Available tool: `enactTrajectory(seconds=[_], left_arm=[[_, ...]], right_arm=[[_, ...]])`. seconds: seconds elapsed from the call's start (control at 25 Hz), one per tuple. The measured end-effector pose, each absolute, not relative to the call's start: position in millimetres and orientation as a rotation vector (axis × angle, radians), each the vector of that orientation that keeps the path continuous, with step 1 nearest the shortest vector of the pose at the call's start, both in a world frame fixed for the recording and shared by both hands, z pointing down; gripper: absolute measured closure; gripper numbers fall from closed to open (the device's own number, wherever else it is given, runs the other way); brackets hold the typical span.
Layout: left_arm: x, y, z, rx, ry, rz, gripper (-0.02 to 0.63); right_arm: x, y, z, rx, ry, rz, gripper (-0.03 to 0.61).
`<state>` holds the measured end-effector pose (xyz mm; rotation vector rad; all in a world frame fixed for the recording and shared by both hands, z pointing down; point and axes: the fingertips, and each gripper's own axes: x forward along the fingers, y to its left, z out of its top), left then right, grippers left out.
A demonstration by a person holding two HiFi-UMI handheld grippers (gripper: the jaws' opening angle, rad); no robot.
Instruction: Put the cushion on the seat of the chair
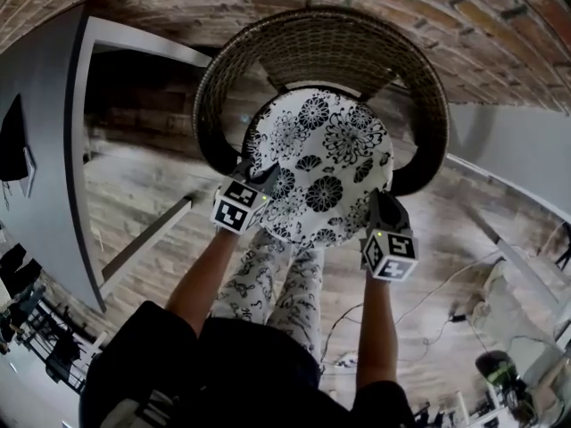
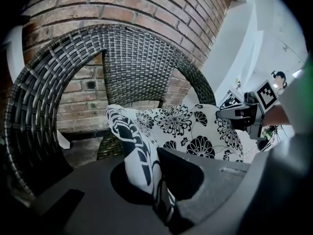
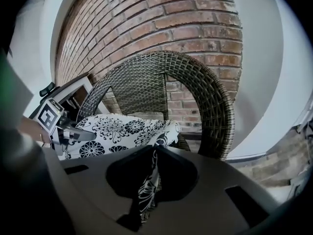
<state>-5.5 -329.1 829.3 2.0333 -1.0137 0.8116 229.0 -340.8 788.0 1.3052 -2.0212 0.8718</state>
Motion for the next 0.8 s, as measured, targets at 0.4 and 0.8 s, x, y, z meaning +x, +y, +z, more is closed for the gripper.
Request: enactTrajectory(seconds=[0.4, 0.8], left_arm=[[4, -330, 839, 1.991, -1.024, 0.805, 0.601], [10, -329, 847, 1.961, -1.034, 0.811, 0.601]], right_arm=[[244, -335, 810, 1.266, -1.948, 0.903, 0.555], [255, -333, 833, 1.255, -1.928, 0.93, 0.552]])
